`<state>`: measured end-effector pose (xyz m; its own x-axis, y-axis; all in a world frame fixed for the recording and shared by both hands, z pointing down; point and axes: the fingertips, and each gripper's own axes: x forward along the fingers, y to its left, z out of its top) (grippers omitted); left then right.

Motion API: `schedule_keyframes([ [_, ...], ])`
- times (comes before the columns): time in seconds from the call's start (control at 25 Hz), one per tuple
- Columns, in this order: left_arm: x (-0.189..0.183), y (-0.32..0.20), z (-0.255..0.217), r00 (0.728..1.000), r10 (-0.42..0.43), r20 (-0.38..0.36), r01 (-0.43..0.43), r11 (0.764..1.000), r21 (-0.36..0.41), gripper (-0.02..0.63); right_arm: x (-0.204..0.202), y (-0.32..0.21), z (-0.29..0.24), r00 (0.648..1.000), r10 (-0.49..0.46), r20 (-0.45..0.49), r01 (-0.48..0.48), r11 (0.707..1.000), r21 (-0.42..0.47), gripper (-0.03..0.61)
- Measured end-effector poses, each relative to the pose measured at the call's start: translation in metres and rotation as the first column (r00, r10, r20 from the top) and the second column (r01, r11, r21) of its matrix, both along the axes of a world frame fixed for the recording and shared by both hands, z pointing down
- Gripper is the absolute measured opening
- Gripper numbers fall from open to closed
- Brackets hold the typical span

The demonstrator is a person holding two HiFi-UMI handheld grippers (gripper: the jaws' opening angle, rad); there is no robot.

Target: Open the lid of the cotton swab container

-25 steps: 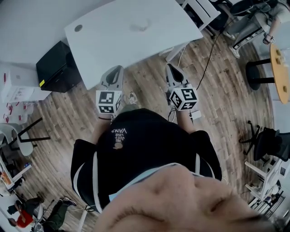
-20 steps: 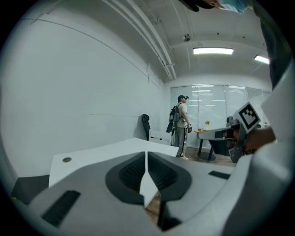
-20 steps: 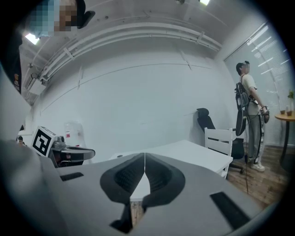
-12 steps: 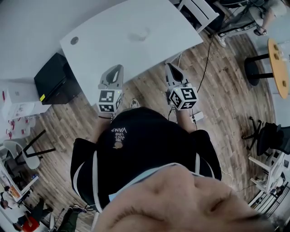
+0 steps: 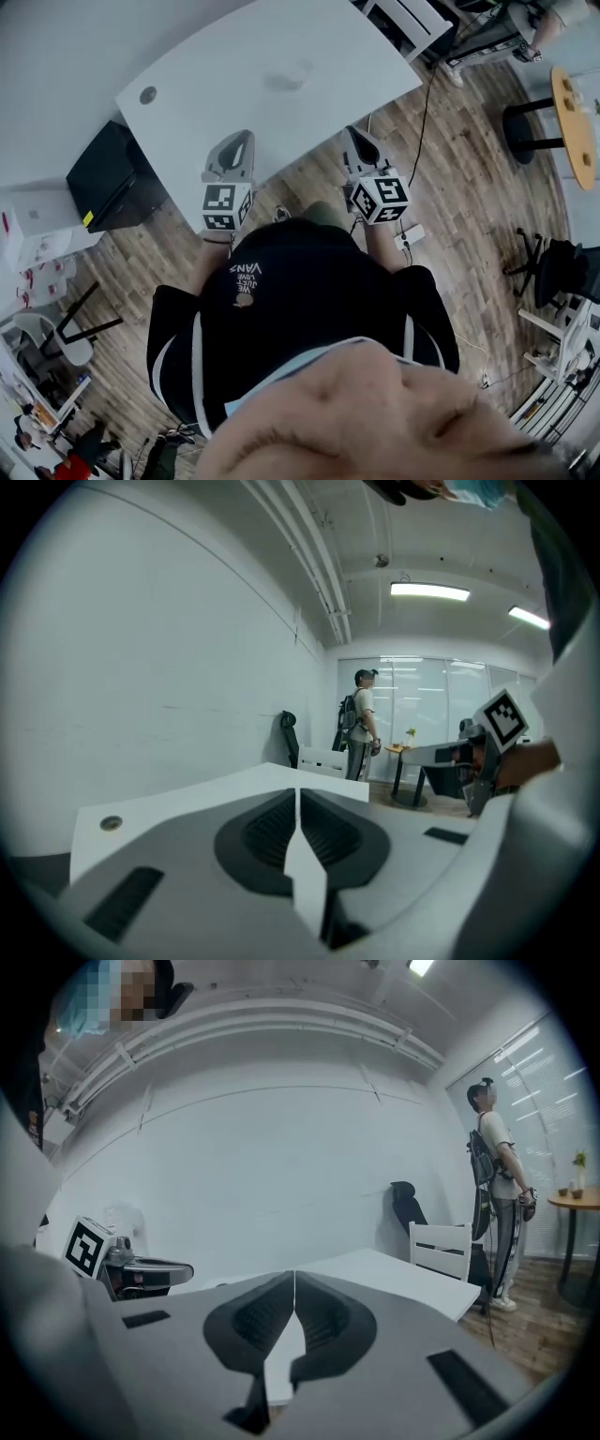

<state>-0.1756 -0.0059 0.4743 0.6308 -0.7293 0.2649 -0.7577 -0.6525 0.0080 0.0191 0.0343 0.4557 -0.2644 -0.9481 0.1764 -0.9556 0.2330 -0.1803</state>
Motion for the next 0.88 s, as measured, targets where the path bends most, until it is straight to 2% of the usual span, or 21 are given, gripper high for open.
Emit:
schedule_keyframes([
  [0.28, 0.010, -0.019, 0.008, 1.000, -0.001, 0.000, 0.001, 1.000, -0.024, 0.028, 0.005, -0.025, 0.002, 1.000, -0.016, 0.000, 0.016, 1.000, -0.011, 0.012],
  [0.88, 0.034, -0.084, 0.003, 0.998, -0.061, 0.005, 0.061, 0.998, -0.014, 0.028, 0.025, -0.106, -0.003, 0.995, -0.099, -0.004, 0.099, 0.995, -0.001, 0.012],
])
